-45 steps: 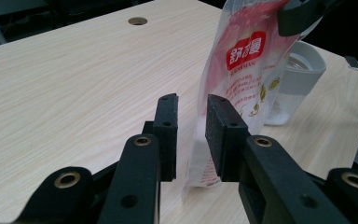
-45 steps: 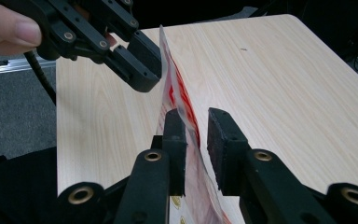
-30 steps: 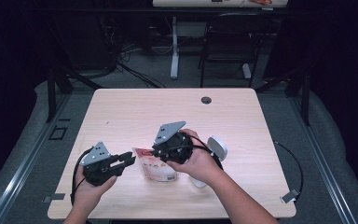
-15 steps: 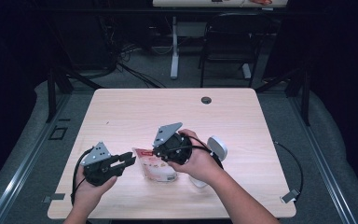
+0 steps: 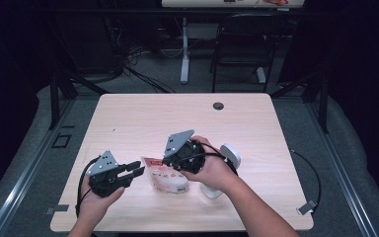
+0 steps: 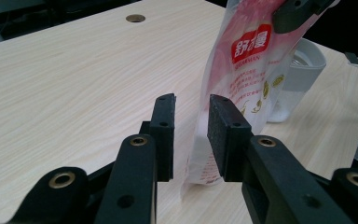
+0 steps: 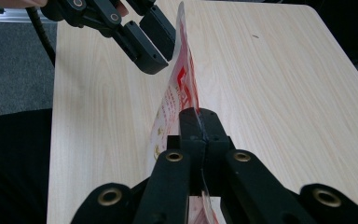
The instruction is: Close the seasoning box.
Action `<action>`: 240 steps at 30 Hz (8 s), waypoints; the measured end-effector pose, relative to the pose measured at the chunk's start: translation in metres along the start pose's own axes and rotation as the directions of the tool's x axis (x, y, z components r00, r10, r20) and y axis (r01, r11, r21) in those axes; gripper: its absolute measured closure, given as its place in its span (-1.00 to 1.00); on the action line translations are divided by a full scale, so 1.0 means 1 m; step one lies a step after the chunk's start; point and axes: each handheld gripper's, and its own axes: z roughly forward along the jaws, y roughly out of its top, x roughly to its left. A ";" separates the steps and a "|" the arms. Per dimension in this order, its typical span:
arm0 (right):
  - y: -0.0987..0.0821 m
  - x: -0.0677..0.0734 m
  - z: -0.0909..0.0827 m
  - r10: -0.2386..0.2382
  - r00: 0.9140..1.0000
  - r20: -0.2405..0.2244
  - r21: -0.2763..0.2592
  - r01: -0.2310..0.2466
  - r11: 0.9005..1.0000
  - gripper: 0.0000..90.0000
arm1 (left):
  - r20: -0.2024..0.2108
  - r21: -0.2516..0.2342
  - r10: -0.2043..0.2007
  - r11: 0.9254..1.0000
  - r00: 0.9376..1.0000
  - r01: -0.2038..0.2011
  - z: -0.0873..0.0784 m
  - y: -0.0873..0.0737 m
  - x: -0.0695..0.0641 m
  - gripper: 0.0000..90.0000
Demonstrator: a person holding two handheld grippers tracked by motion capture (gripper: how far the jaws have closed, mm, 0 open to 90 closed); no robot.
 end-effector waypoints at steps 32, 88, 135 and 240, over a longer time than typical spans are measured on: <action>-0.007 -0.001 -0.021 -0.019 1.000 0.006 -0.040 0.019 0.999 1.00 | 0.109 0.102 0.058 0.992 0.992 -0.070 0.041 -0.035 -0.008 0.50; -0.007 -0.002 -0.044 0.005 1.000 0.011 -0.114 -0.004 0.993 1.00 | 0.076 0.197 0.032 0.979 0.997 -0.046 0.050 -0.046 0.001 1.00; -0.061 -0.010 -0.051 0.121 0.992 0.035 -0.148 -0.115 0.982 1.00 | 0.016 0.147 0.047 0.988 0.999 -0.048 0.022 -0.029 0.005 1.00; -0.070 -0.001 -0.039 0.090 0.996 0.015 -0.185 -0.086 0.979 1.00 | 0.224 0.212 0.137 0.960 0.965 -0.185 0.073 -0.041 -0.003 0.33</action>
